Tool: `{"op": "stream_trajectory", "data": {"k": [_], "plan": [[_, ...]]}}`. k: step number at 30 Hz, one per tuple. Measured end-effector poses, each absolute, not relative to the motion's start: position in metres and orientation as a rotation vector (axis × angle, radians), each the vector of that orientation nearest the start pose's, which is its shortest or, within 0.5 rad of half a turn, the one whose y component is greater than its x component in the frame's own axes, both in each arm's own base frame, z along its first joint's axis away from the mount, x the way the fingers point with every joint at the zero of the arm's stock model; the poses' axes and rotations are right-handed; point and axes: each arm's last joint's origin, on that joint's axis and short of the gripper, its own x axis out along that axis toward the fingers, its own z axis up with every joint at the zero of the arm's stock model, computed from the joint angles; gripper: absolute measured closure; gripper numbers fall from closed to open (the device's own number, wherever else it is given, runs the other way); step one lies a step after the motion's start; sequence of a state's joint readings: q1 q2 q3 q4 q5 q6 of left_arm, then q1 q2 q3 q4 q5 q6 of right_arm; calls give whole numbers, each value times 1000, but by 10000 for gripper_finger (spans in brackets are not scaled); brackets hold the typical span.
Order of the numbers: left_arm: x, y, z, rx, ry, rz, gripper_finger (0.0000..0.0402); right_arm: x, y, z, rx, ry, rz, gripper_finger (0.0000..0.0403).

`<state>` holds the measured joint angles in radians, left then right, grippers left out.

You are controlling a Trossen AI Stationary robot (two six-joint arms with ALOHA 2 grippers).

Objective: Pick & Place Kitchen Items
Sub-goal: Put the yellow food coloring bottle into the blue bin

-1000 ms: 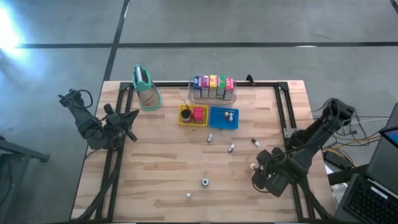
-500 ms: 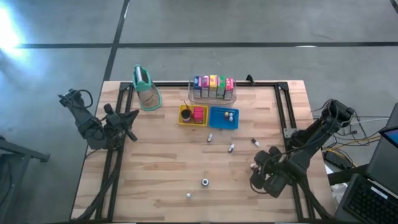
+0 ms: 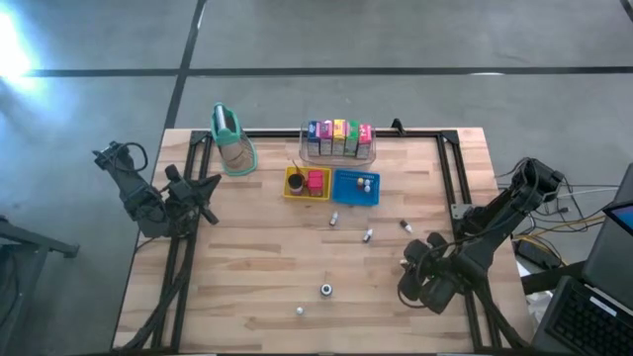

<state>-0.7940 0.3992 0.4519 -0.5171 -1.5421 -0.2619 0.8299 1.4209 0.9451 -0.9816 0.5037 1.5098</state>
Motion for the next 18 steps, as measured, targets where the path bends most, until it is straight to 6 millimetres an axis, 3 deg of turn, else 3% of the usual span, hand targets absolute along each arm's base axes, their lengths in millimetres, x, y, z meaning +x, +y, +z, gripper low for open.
{"op": "stream_trajectory", "data": {"k": [6,10,18], "plan": [[76,-36,248,188,88,748,387,170,165,214,417,993,-562,351],[76,-36,248,188,88,747,387,170,165,214,419,992,-563,360],[76,-36,248,188,88,747,387,170,165,213,442,991,-575,276]]}}
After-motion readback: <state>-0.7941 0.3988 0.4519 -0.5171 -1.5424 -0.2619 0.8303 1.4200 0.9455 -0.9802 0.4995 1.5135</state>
